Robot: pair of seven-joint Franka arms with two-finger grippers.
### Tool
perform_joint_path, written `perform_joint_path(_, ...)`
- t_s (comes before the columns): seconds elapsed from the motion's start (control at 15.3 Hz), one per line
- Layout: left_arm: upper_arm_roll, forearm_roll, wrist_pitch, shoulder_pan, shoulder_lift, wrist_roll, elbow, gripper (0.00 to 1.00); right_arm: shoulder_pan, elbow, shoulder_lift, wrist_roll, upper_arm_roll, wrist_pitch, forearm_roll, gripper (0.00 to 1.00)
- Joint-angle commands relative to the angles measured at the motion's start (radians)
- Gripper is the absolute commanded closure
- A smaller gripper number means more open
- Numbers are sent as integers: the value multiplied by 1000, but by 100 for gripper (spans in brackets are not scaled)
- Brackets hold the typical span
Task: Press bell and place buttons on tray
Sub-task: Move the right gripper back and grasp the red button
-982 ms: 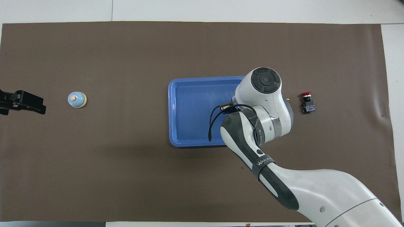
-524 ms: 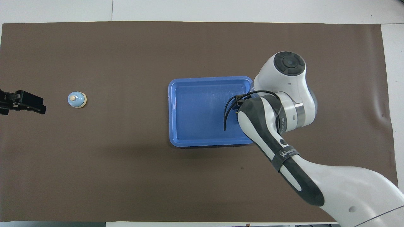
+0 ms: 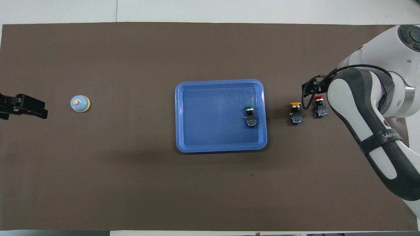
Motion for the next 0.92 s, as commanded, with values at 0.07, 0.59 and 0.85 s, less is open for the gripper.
perform_joint_path(0.07, 5, -12, -3, 0, -13, -5, -8, 0, -48, -147, -56, -67, 10, 117, -7, 0)
perform_joint_path(0.59, 5, -12, -3, 0, -13, -5, -6, 0, -46, -264, -38, -58, 12, 277, -7, 0)
perform_joint_path(0.85, 5, -12, -3, 0, -15, -5, -6, 0, -49, -302, -31, -64, 13, 374, -7, 48)
